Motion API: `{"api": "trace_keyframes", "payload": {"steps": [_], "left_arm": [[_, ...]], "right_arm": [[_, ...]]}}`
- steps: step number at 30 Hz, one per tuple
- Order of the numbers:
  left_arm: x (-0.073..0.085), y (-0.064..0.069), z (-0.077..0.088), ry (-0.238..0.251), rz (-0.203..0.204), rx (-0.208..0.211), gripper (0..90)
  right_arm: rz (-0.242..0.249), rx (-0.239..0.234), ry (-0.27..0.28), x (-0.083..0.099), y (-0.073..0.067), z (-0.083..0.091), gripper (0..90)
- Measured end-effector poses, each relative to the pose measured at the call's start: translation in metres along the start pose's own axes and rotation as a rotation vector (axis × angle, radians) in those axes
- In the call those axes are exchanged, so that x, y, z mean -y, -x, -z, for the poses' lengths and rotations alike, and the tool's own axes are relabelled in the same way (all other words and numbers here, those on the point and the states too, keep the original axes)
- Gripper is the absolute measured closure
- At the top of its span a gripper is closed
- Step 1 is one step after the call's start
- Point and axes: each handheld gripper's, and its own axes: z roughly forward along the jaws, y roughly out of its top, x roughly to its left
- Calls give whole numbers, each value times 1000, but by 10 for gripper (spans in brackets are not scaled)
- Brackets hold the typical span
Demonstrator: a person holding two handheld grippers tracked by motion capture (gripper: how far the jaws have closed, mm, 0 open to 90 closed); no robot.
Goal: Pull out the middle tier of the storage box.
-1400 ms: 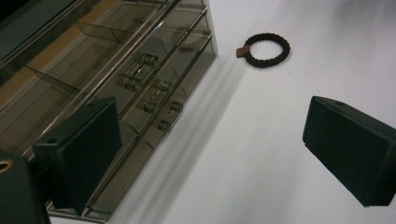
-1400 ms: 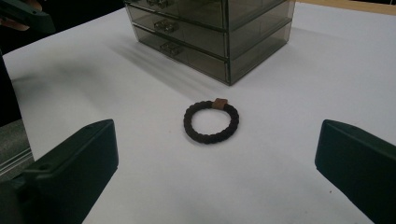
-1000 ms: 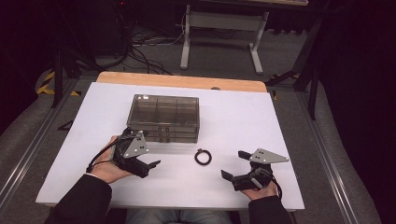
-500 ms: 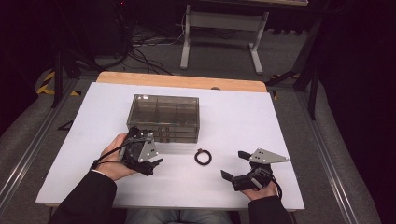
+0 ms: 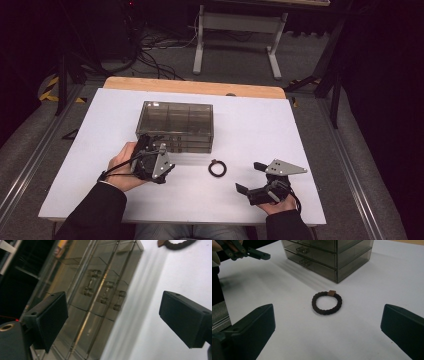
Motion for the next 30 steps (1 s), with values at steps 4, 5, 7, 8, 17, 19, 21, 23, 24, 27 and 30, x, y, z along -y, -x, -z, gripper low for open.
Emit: {"api": "trace_keyframes", "payload": {"steps": [4,5,7,8,17,19,21,23,24,27,30], "left_arm": [[0,2,-2,-2,-29,-48,102],[-1,2,-2,-3,-36,-58,107],[-1,4,-4,-6,-59,-91,117],[-1,5,-4,-8,-69,-107,117],[-5,19,-14,-35,-181,-184,168],[-6,25,-17,-46,-232,-214,175],[-7,28,-19,-49,-250,-233,180],[-7,30,-20,-52,-262,-247,182],[-7,31,-21,-55,-274,-257,184],[-6,33,-23,-61,-298,-276,191],[-5,36,-25,-67,-320,-303,203]], "right_arm": [[1,0,0,0,0,0,1],[0,0,0,0,0,0,2],[-1,-1,-1,0,0,0,1],[-1,-1,-1,0,0,0,1],[0,0,-3,0,0,0,1],[-2,-2,-2,0,0,0,1],[-4,-1,-2,0,0,0,2],[-4,-1,-2,0,0,0,2],[-4,-1,-2,0,0,0,2],[-3,0,-3,0,0,0,2],[1,1,-5,0,1,0,2]]}}
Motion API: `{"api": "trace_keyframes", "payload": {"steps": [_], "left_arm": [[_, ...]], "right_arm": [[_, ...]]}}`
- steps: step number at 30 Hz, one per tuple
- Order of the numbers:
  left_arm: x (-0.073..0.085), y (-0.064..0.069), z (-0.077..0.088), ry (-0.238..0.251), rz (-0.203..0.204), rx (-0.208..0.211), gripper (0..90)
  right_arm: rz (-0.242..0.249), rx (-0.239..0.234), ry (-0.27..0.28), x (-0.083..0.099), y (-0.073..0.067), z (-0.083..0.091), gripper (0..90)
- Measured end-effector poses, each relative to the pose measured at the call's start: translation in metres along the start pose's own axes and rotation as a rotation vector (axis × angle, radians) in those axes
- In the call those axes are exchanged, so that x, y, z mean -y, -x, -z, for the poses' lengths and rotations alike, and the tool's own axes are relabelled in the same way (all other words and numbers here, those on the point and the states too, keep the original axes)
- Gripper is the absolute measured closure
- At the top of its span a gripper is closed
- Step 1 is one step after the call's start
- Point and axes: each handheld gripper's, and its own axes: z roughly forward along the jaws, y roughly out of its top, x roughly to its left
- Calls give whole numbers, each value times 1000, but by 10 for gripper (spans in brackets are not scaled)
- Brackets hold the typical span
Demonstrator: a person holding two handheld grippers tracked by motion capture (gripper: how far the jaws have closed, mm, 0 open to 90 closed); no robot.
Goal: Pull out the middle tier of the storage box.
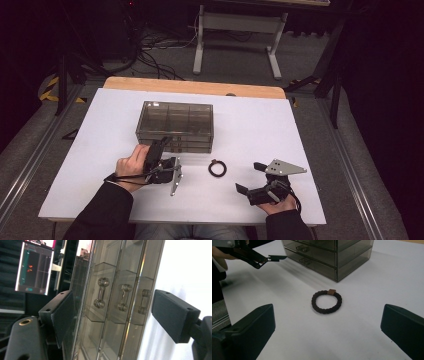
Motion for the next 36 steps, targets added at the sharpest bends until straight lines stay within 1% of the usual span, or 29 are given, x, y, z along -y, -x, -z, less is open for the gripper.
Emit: {"api": "trace_keyframes", "payload": {"steps": [3,4,5,6,7,8,9,11,15,16,17,18,20,21,23,25,27,28,29,30,31,32,36], "left_arm": [[1,5,-1,0,-47,-49,213],[1,8,-1,-6,-80,-82,229],[1,8,-1,-6,-80,-82,231],[1,10,-2,-8,-93,-94,231],[1,11,-2,-11,-108,-101,254],[1,13,-3,-10,-118,-115,266],[1,14,-3,-3,-128,-120,266],[1,16,-4,0,-144,-123,277],[1,19,-7,-4,-156,-153,295],[2,20,-8,-4,-159,-160,316],[2,20,-8,-5,-173,-163,316],[3,23,-10,-2,-202,-192,337],[3,25,-11,-1,-210,-199,353],[4,28,-12,3,-213,-216,353],[4,31,-14,5,-225,-221,380],[4,34,-15,6,-246,-229,397],[5,38,-16,2,-266,-240,412],[7,42,-18,-5,-284,-255,450],[8,45,-20,-10,-289,-266,463],[8,45,-20,-10,-289,-266,480],[9,47,-21,-18,-296,-272,480],[11,49,-23,-28,-313,-279,510],[13,51,-25,-45,-305,-293,536]], "right_arm": [[3,1,-3,0,0,0,2],[4,1,-4,0,0,0,2],[4,1,-4,0,0,0,2],[4,1,-4,0,0,0,2],[4,1,-6,0,0,0,2],[4,1,-6,0,0,0,2],[4,1,-6,0,0,0,2],[4,3,-6,0,1,0,2],[1,6,-8,1,1,0,2],[3,6,-9,1,1,0,2],[3,6,-9,1,1,0,2],[2,5,-9,1,1,0,2],[7,4,-12,1,1,0,2],[8,3,-15,1,1,0,2],[8,6,-23,1,2,-1,2],[11,9,-23,1,2,-1,2],[12,10,-21,1,2,-1,2],[11,11,-24,1,2,-1,2],[10,11,-26,1,2,-1,2],[12,11,-27,1,2,-1,2],[12,11,-27,1,2,-1,2],[14,10,-27,1,2,-1,2],[13,11,-27,1,2,-1,2]]}}
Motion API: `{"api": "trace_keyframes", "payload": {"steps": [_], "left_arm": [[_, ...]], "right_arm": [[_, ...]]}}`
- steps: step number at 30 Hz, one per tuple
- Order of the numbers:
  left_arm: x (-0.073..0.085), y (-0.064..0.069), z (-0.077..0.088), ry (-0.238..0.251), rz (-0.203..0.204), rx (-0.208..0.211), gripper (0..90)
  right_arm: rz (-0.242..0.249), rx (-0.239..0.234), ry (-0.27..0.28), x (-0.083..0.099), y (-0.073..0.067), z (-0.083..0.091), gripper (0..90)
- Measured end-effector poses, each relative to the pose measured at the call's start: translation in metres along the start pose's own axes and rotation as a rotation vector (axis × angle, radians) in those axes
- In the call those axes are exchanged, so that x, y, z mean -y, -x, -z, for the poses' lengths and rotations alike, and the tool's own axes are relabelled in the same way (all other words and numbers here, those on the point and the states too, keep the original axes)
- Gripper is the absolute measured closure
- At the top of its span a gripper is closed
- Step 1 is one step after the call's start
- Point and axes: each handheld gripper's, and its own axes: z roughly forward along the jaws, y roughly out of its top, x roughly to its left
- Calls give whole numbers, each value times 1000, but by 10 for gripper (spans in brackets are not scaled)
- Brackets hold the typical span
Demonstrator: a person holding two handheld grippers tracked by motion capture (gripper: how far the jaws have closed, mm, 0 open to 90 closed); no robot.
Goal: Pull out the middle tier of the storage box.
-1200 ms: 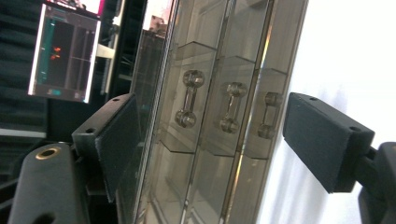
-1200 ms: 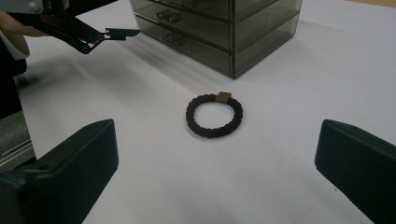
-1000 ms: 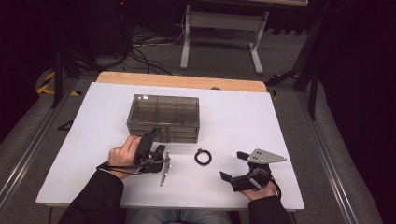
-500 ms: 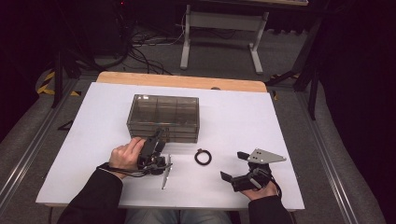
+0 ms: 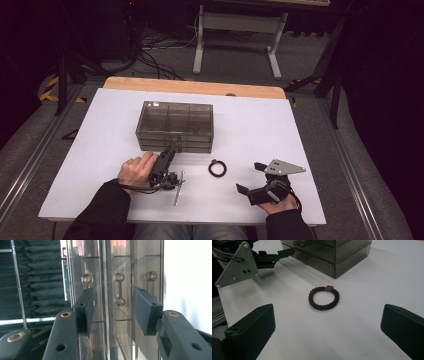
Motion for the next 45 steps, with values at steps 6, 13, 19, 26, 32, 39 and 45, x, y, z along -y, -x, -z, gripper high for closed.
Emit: {"api": "trace_keyframes", "payload": {"steps": [6,13,19,26,32,39,45], "left_arm": [[2,7,-5,-24,-13,-29,601],[1,11,-8,-36,-30,-58,659],[2,13,-10,-41,-10,-49,686],[1,15,-12,-35,-2,-64,716],[-1,17,-13,-28,3,-73,800],[-2,14,-13,-32,23,-53,809],[-2,13,-13,-32,21,-47,810]], "right_arm": [[2,1,-1,0,0,0,2],[6,2,-5,0,1,0,2],[7,2,-5,0,1,0,2],[7,1,-6,0,1,0,2],[7,0,-7,1,1,0,2],[8,-1,-7,0,1,0,2],[8,-2,-7,0,1,0,2]]}}
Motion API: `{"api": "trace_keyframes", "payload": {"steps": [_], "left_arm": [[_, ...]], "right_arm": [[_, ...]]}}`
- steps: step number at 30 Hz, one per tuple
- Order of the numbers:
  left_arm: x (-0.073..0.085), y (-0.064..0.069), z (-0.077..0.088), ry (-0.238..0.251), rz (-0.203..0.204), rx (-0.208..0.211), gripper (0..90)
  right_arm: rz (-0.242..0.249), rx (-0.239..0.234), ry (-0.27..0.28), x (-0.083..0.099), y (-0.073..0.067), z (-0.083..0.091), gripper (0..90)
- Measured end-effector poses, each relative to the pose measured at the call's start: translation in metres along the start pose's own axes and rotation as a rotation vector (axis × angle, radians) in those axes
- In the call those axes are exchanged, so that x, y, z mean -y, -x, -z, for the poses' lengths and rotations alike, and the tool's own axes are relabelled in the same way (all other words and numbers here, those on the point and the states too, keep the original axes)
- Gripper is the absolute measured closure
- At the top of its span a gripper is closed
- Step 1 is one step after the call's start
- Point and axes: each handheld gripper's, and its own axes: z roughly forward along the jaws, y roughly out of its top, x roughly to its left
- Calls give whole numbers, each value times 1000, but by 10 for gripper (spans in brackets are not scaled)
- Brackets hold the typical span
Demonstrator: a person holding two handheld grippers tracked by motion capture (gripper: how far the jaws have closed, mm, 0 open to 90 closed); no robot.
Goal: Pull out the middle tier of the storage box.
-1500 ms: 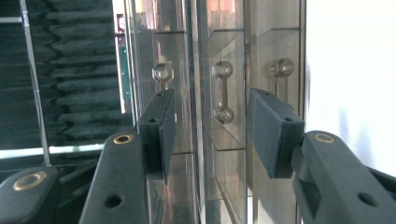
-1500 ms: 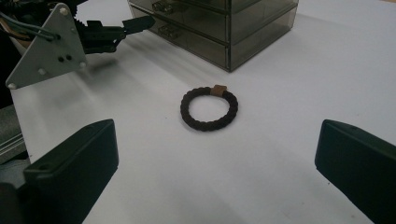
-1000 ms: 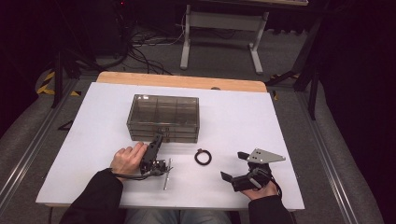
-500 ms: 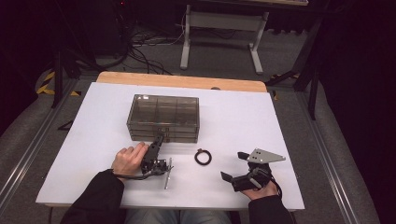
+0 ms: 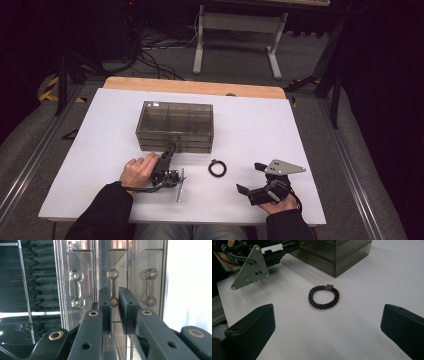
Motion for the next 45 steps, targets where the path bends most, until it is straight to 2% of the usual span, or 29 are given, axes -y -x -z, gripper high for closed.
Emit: {"api": "trace_keyframes", "payload": {"steps": [4,9,12,16,28,29,34,39,41,45], "left_arm": [[0,0,0,-2,1,-9,810],[-1,0,2,-4,5,7,810],[-1,-1,3,1,-7,6,810],[0,0,5,4,7,3,810],[0,1,10,12,-1,1,810],[0,0,11,14,-11,2,810],[1,1,13,19,-4,6,809],[1,1,15,26,-9,-6,809],[1,0,16,26,-24,0,809],[1,0,17,34,-20,3,809]], "right_arm": [[0,0,0,0,0,0,2],[-1,0,1,0,0,0,2],[-1,1,0,0,0,0,2],[0,0,-1,0,0,0,2],[-1,2,-2,0,0,0,2],[-1,2,-1,0,0,0,2],[-4,2,-2,0,0,0,2],[-4,0,-6,0,0,0,2],[-3,1,-5,0,0,0,2],[-4,2,-4,0,0,0,2]]}}
